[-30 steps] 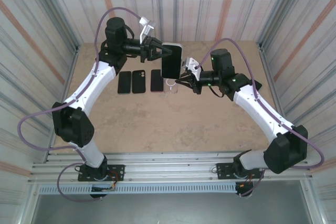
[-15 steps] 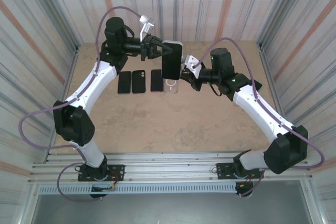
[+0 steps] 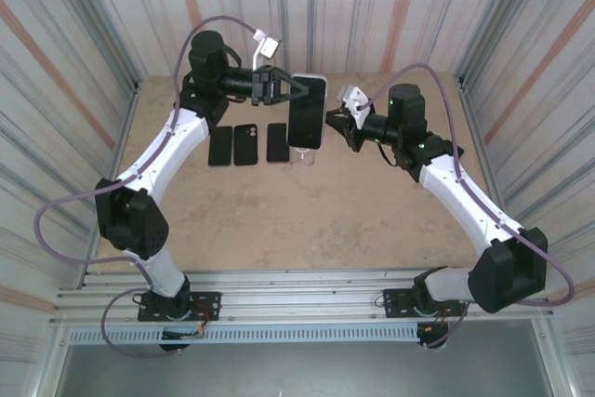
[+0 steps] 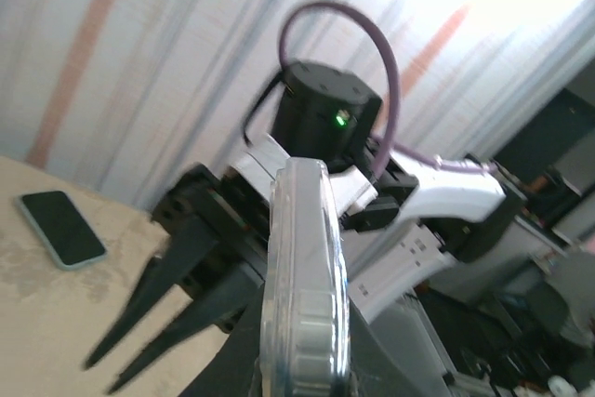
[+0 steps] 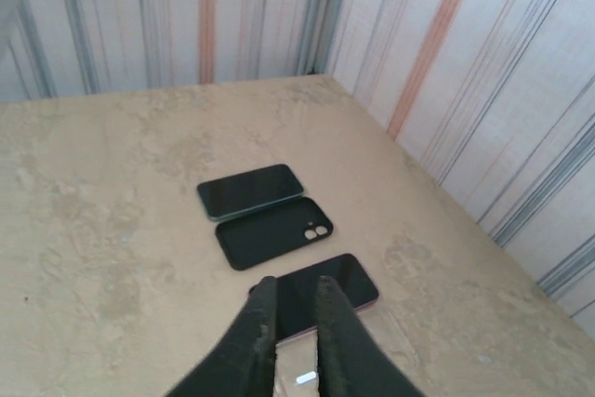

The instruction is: Take the phone out of the phone case

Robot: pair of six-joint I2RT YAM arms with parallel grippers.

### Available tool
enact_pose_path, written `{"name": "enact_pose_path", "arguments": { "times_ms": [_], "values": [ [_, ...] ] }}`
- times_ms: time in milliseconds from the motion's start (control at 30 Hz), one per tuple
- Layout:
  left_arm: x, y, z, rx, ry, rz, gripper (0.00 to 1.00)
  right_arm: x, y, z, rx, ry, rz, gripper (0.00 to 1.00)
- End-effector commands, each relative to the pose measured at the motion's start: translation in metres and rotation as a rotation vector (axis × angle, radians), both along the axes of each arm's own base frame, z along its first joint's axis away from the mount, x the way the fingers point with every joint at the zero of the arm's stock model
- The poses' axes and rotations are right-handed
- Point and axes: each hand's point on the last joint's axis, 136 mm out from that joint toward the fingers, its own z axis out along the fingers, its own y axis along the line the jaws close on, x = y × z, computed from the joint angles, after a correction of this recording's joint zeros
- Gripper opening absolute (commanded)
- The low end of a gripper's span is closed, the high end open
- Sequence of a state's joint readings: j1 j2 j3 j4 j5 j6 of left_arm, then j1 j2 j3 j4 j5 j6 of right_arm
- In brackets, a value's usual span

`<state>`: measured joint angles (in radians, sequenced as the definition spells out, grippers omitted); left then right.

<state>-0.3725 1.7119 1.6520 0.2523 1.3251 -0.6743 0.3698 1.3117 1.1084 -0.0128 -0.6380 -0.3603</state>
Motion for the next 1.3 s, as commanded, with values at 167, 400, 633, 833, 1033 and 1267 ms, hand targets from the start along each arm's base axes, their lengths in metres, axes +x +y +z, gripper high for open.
{"name": "enact_pose_path", "arguments": {
  "times_ms": [167, 400, 633, 833, 1033, 1267],
  "values": [
    [0.049, 0.014, 0.013, -0.082, 0.157, 0.252, 0.0, -0.008, -0.016, 0.017, 0.391, 0.307, -0.034, 0.43],
    [0.062, 0.018, 0.006, -0.131, 0.327, 0.323, 0.0, 0.002, -0.022, 0.028, 0.668, 0.553, -0.065, 0.45],
    [0.065, 0.02, 0.003, -0.153, 0.368, 0.354, 0.0, -0.004, -0.013, 0.031, 0.705, 0.617, -0.021, 0.41],
    [0.069, 0.02, 0.004, -0.189, 0.398, 0.354, 0.0, -0.005, -0.007, 0.026, 0.696, 0.653, 0.004, 0.4],
    [0.072, 0.02, 0.002, -0.206, 0.423, 0.344, 0.0, -0.004, 0.0, 0.02, 0.679, 0.692, 0.024, 0.39],
    [0.073, 0.014, -0.004, -0.198, 0.443, 0.356, 0.0, 0.0, 0.006, 0.024, 0.717, 0.721, 0.04, 0.39]
  ]
}}
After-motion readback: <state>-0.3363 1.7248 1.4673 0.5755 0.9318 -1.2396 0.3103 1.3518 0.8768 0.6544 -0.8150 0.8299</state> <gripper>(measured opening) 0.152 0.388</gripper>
